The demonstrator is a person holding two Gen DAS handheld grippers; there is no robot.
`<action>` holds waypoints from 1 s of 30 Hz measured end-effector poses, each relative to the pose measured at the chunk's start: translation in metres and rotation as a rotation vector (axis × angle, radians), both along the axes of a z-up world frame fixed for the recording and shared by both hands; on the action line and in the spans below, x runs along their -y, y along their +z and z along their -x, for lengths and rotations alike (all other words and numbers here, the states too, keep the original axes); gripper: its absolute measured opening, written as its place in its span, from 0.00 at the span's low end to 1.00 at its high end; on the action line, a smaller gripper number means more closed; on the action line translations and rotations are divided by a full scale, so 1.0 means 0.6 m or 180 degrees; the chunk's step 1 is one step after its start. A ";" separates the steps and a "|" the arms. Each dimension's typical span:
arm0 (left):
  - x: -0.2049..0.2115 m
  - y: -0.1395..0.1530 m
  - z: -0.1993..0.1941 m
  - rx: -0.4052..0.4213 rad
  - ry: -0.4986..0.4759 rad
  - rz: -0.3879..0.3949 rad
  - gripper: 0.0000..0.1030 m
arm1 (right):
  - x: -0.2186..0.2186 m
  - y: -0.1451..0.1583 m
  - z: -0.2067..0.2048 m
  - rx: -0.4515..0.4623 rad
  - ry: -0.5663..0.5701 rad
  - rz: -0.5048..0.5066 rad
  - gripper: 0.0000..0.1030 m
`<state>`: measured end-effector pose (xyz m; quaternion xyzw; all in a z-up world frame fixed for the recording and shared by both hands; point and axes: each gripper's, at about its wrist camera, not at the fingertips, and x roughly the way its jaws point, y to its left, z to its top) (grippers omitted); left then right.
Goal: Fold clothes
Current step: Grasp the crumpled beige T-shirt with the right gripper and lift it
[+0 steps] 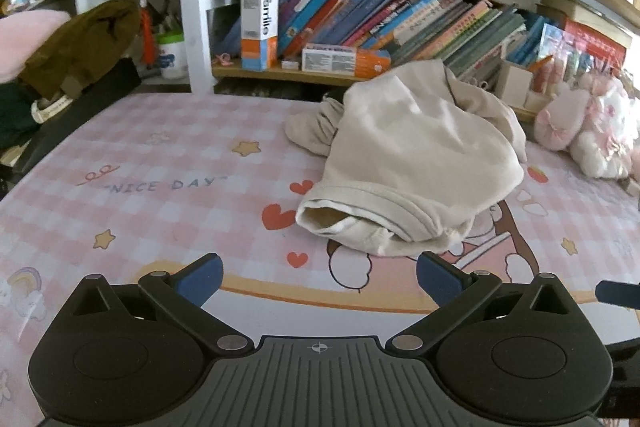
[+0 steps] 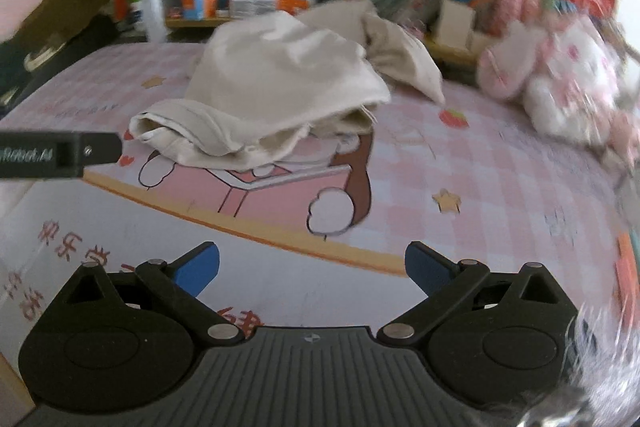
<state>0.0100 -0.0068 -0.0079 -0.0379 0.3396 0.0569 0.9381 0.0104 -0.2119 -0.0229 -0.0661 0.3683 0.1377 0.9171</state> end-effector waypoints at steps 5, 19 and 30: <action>0.004 -0.001 -0.005 -0.0025 0.0041 -0.0005 1.00 | -0.011 -0.003 -0.010 0.0341 0.0596 0.0370 0.98; 0.029 -0.011 -0.021 -0.0184 0.0121 -0.0118 1.00 | -0.044 -0.030 -0.060 0.1116 0.1835 0.1458 0.75; 0.026 -0.010 -0.013 -0.0178 0.0175 -0.0100 1.00 | -0.093 -0.063 -0.075 0.1796 0.2465 0.2263 0.57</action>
